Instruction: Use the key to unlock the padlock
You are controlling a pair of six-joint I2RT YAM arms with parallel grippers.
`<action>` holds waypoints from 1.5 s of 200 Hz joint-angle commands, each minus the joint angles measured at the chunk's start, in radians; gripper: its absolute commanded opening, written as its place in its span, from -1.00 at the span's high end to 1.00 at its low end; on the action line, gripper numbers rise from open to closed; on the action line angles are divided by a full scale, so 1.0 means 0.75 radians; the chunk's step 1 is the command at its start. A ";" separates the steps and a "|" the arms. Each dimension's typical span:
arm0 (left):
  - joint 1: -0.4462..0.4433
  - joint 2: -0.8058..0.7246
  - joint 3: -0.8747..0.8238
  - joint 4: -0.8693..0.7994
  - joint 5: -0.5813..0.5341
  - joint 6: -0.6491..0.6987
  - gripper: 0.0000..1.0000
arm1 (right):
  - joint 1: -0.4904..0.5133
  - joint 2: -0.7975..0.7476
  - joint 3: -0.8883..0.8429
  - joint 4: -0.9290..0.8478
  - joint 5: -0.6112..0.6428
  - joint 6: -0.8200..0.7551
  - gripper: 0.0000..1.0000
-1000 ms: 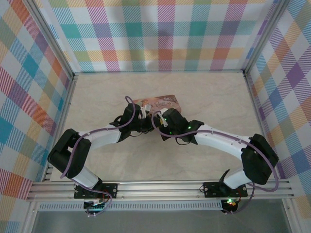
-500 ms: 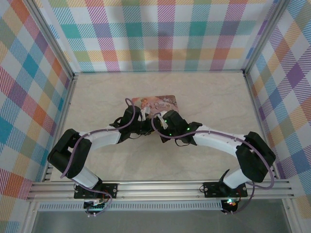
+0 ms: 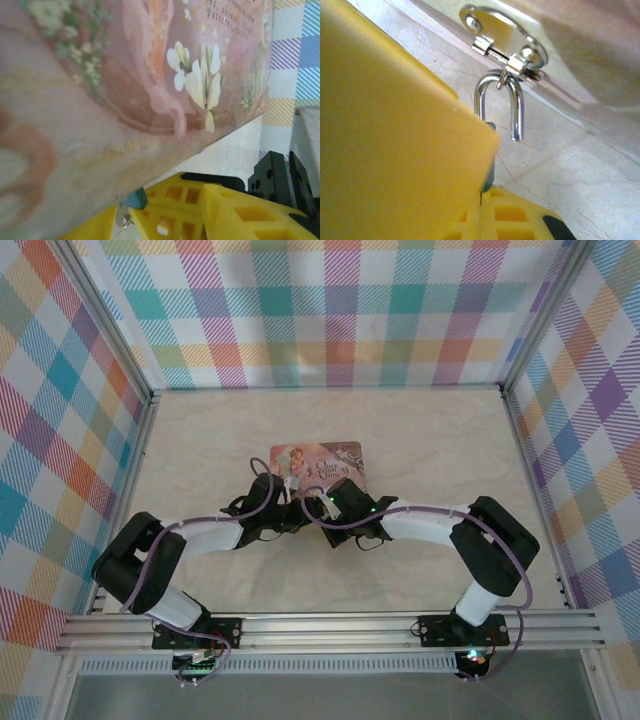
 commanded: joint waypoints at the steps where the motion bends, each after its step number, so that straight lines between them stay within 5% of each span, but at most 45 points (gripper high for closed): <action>1: 0.009 -0.093 -0.037 -0.027 -0.058 0.008 0.03 | -0.002 0.013 0.014 -0.014 -0.022 -0.024 1.00; 71: 0.060 -0.451 -0.060 -0.370 -0.240 0.132 -0.07 | -0.002 -0.015 0.000 -0.020 0.027 -0.046 1.00; 89: 0.080 -0.571 -0.063 -0.479 -0.314 0.154 -0.22 | -0.002 -0.027 -0.008 -0.013 0.026 -0.046 1.00; 107: 0.099 -0.676 -0.041 -0.633 -0.423 0.176 -0.58 | -0.002 -0.045 -0.017 -0.003 0.026 -0.046 1.00; 133: 0.150 -0.739 -0.011 -0.739 -0.453 0.237 -0.70 | -0.002 -0.066 -0.021 -0.004 0.036 -0.057 1.00; 226: 0.308 -0.383 0.188 -0.678 -0.413 0.344 -0.59 | -0.002 -0.089 -0.004 -0.032 0.067 -0.104 1.00; 300: 0.383 -0.084 0.343 -0.534 -0.308 0.357 -0.12 | -0.002 -0.091 0.025 -0.070 0.088 -0.174 1.00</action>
